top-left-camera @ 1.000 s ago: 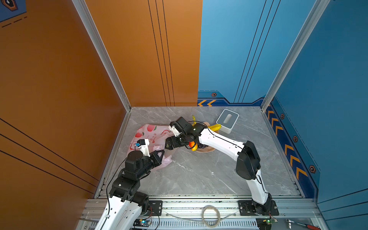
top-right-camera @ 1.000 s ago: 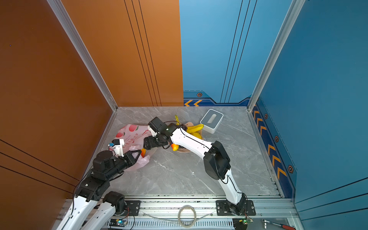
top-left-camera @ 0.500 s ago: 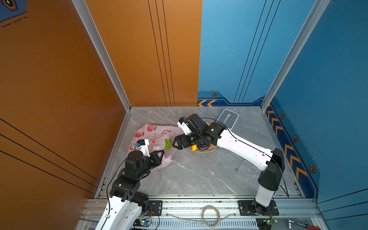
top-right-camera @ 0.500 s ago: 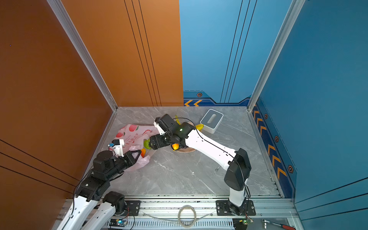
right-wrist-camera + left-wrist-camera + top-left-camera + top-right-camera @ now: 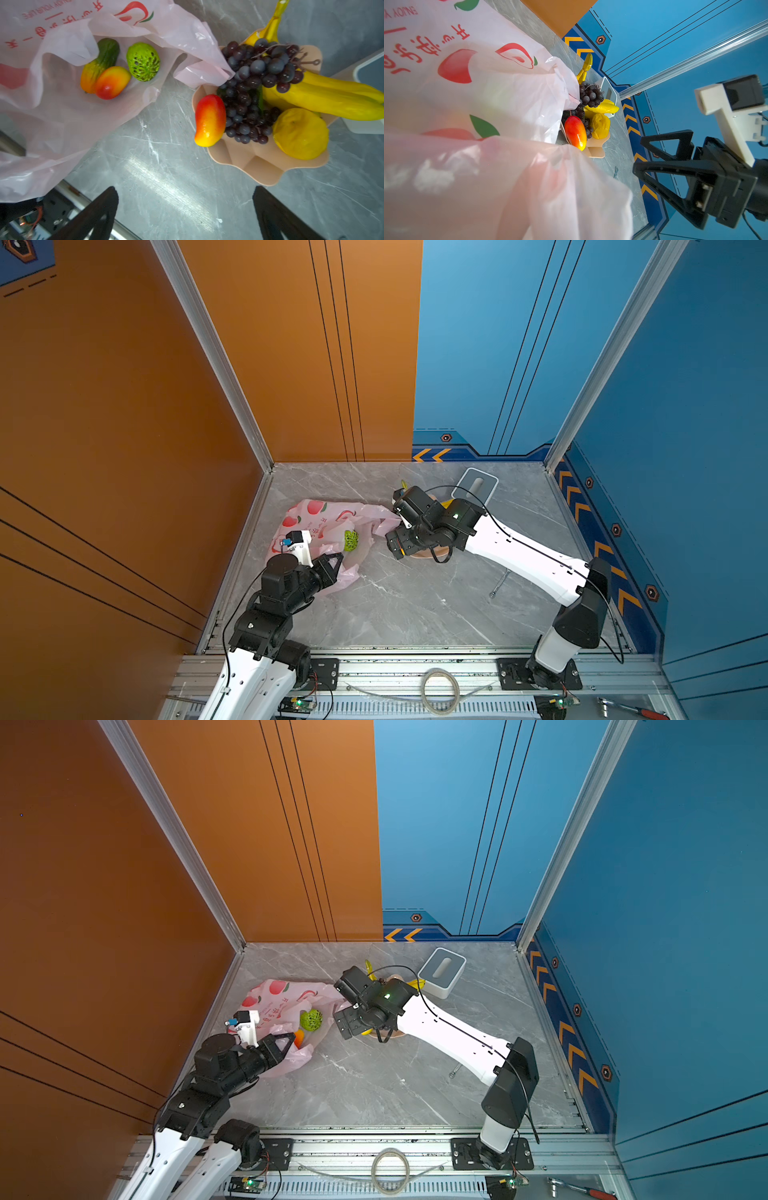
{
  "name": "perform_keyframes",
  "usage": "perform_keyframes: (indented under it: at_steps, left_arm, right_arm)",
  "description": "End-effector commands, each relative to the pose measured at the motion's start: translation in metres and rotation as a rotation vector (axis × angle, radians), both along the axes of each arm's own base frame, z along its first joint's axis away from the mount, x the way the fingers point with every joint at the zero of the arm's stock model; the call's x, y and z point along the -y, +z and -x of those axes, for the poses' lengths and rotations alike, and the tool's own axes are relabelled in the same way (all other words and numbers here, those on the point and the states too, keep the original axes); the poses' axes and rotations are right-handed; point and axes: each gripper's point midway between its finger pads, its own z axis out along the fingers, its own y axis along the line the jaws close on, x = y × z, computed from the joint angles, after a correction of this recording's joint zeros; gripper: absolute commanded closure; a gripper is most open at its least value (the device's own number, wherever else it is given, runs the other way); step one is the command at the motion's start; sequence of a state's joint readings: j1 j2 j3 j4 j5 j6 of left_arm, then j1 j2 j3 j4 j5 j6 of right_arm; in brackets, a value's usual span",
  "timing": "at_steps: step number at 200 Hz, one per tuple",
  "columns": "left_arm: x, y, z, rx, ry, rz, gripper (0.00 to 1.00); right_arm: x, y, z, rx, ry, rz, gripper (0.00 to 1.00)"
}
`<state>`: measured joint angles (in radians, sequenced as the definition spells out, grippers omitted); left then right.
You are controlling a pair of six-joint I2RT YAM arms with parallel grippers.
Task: Place the fruits into the plastic bag
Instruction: Pick up the fruit from the plate.
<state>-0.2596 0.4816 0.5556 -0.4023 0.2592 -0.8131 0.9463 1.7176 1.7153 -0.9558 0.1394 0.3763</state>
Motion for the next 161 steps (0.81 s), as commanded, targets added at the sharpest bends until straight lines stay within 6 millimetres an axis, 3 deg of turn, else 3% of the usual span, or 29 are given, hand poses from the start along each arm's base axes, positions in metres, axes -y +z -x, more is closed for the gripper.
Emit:
perform_keyframes:
  at_steps: [1,57,96,138,142,161]
  left_arm:
    - [0.001,-0.003,-0.001,-0.003,-0.010,0.009,1.00]
    - [0.001,-0.001,-0.002,0.000,-0.009,0.009,1.00]
    - [0.001,-0.001,0.000,-0.002,-0.012,0.007,1.00]
    - [-0.001,-0.001,0.000,-0.001,-0.010,0.004,1.00]
    - [-0.001,0.000,0.000,0.000,-0.010,0.004,1.00]
    - [-0.001,-0.001,0.001,-0.002,-0.010,0.005,1.00]
  right_arm:
    - [0.022,-0.014,-0.003,0.052,-0.002,0.200,0.00]
    - [0.016,-0.029,-0.015,0.081,0.020,0.342,0.00]
    - [0.008,-0.051,-0.025,0.064,0.034,0.420,0.00]
    - [-0.007,-0.068,-0.035,0.026,0.043,0.411,0.02]
    - [-0.009,-0.078,-0.036,0.007,0.046,0.424,0.03]
    - [-0.013,-0.087,-0.041,-0.018,0.039,0.412,0.07]
